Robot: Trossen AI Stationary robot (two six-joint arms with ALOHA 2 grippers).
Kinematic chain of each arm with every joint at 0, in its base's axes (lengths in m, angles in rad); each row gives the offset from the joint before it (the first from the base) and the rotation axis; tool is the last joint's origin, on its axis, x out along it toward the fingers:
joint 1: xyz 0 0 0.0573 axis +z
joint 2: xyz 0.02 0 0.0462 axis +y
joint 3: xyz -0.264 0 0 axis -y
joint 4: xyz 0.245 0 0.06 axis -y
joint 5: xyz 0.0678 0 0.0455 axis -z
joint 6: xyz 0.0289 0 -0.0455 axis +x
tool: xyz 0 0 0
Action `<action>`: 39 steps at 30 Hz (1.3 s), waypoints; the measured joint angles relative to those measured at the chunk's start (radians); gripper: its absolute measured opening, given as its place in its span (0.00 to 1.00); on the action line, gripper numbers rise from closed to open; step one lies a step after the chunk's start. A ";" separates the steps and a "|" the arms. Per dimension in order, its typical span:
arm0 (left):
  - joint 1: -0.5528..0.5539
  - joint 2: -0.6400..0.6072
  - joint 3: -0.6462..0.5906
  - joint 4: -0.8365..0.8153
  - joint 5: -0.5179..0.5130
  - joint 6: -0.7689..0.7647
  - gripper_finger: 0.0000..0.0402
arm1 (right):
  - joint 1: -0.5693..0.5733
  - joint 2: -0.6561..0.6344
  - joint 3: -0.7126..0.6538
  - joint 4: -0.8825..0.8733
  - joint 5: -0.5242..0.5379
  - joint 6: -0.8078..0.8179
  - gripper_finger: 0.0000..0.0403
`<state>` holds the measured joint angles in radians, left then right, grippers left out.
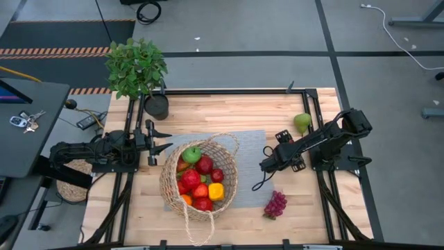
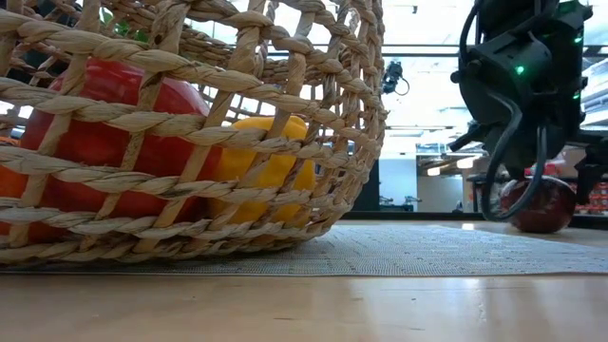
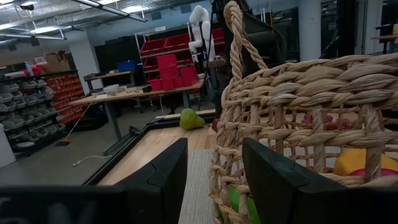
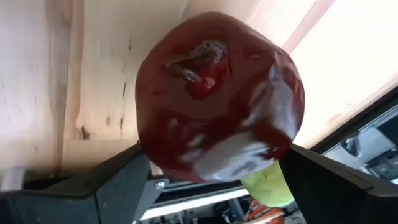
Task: Build produce basket
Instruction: Put the red apple into the brown basket
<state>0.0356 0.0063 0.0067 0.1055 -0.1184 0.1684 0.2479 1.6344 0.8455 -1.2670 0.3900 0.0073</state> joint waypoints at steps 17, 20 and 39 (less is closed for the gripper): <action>0.000 0.000 0.000 0.000 0.000 0.000 0.40 | -0.009 0.002 0.003 0.062 -0.068 -0.017 0.97; 0.000 0.000 0.000 0.000 0.000 0.000 0.40 | -0.009 0.002 0.018 0.062 -0.071 -0.011 0.97; 0.000 0.000 0.000 0.000 0.000 0.000 0.40 | -0.009 0.000 0.091 0.127 -0.087 -0.007 0.97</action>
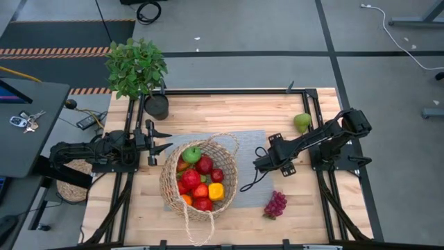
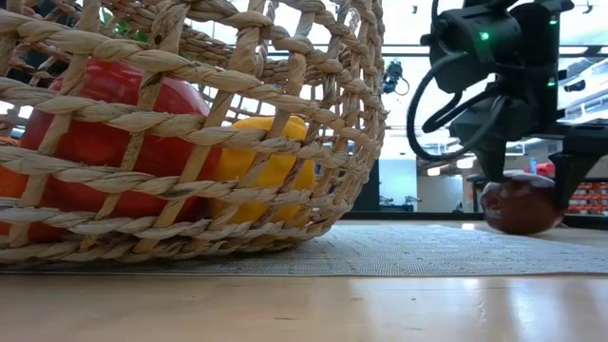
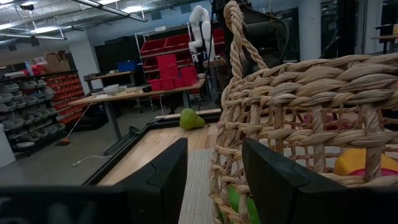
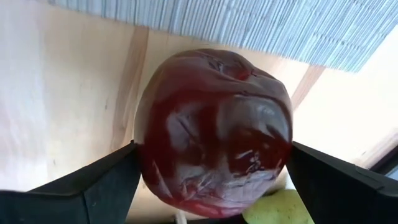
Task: Build produce basket
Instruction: Put the red apple into the brown basket
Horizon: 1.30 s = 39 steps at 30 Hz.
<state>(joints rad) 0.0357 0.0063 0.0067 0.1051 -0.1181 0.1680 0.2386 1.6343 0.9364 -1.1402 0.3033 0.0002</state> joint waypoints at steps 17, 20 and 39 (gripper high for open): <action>0.000 0.000 0.000 0.000 0.000 0.000 0.40 | 0.000 0.001 0.014 -0.003 -0.019 0.018 0.86; 0.000 0.000 0.000 0.000 0.000 0.000 0.40 | -0.002 0.000 0.064 -0.052 -0.024 0.038 0.86; 0.000 0.000 0.000 0.000 0.000 0.000 0.40 | 0.012 -0.299 0.393 0.084 -0.109 0.189 0.86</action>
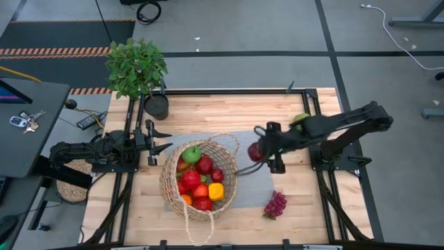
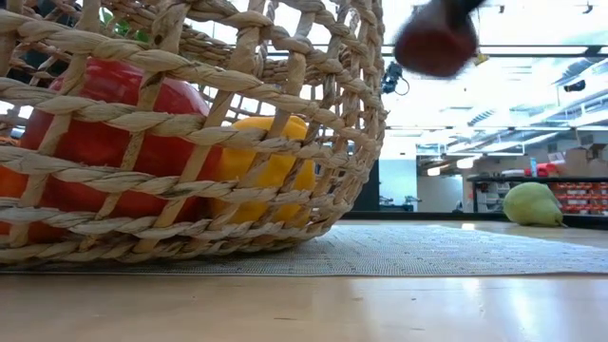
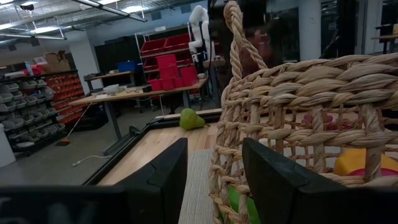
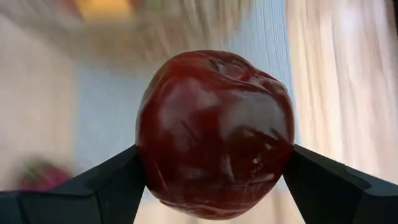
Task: Build produce basket
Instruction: Put the red apple into the brown basket
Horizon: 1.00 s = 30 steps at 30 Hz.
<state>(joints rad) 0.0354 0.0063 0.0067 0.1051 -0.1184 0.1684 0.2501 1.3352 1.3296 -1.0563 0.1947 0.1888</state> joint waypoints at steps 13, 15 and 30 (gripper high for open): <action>0.000 0.000 0.000 0.000 0.000 0.000 0.40 | -0.007 -0.186 0.000 0.651 -0.114 -0.173 0.86; 0.000 0.000 0.000 0.000 0.000 0.000 0.40 | -0.008 -0.185 0.000 0.707 -0.110 -0.198 0.86; 0.000 0.000 0.000 0.000 0.000 0.000 0.40 | 0.046 -0.015 0.000 0.836 0.161 -0.685 0.86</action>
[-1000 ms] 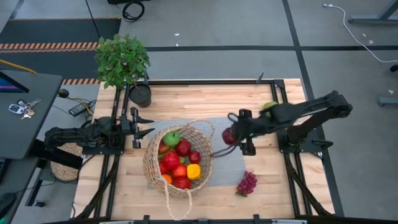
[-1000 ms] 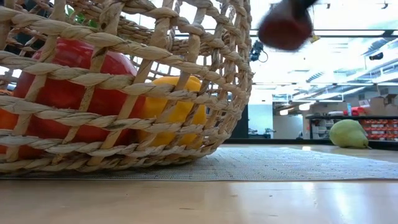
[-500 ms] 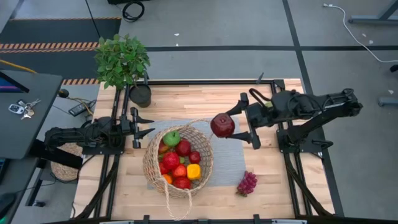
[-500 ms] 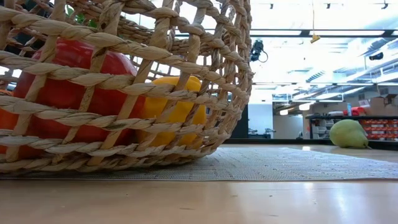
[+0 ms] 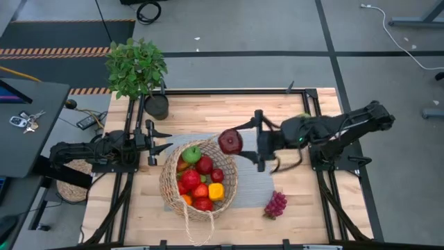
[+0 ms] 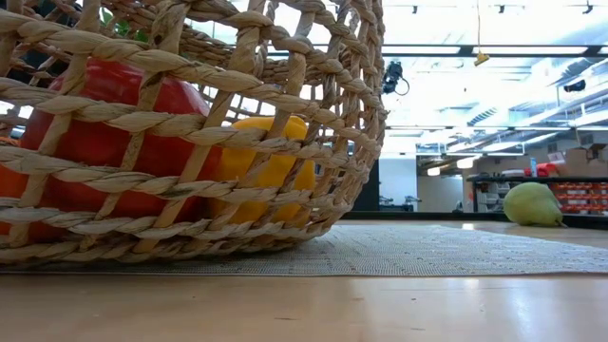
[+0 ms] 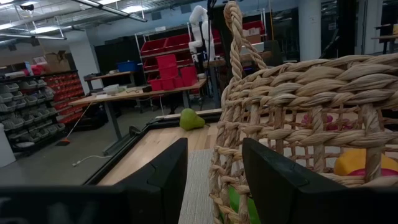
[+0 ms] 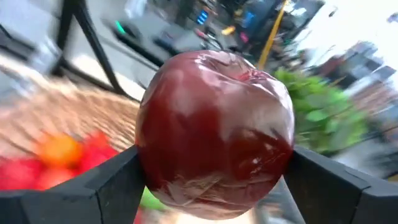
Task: Build produce basket
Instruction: Put the red apple into the brown basket
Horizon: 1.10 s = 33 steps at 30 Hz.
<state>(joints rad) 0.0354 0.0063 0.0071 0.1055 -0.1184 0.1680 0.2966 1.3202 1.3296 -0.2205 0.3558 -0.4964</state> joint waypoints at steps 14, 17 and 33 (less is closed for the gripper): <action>0.000 0.000 0.000 0.000 0.000 0.000 0.40 | 0.102 0.212 0.000 0.166 0.306 -0.888 0.86; 0.000 0.000 0.000 0.000 0.000 0.000 0.40 | 0.119 0.243 0.000 0.222 0.352 -1.005 0.86; 0.000 0.000 0.000 0.000 0.000 0.000 0.40 | 0.132 0.269 0.000 0.265 0.306 -0.864 0.86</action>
<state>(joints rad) 0.0357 0.0063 0.0069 0.1059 -0.1183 0.1683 0.4286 1.5890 1.3296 0.0441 0.6619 -1.3601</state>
